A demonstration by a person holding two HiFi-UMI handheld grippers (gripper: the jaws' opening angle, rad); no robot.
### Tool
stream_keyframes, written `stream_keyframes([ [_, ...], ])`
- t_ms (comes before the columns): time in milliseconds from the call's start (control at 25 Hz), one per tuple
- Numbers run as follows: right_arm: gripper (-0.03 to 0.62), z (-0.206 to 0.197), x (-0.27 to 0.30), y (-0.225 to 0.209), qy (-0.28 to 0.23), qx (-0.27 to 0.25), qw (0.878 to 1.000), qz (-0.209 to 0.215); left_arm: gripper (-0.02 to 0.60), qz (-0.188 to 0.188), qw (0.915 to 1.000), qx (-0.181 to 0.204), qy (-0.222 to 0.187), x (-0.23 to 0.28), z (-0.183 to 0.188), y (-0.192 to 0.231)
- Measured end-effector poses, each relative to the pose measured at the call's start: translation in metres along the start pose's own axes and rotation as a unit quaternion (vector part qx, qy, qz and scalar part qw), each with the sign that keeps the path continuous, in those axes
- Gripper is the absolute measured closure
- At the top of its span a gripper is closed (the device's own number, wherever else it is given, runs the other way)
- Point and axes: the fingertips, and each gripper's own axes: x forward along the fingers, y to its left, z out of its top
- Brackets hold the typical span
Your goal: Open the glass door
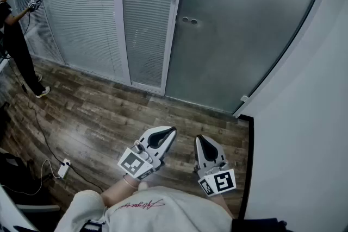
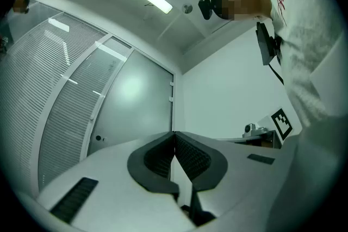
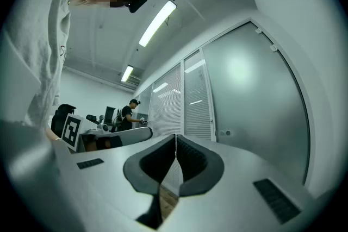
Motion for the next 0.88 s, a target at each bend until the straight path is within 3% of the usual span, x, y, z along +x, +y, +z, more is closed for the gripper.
stream_keyframes([
  [880, 0.572, 0.004, -0.013, -0.021, -0.023, 0.011, 1.0, -0.016, 0.569, 0.002, 1.0, 0.006, -0.005, 0.017, -0.003, -0.013],
])
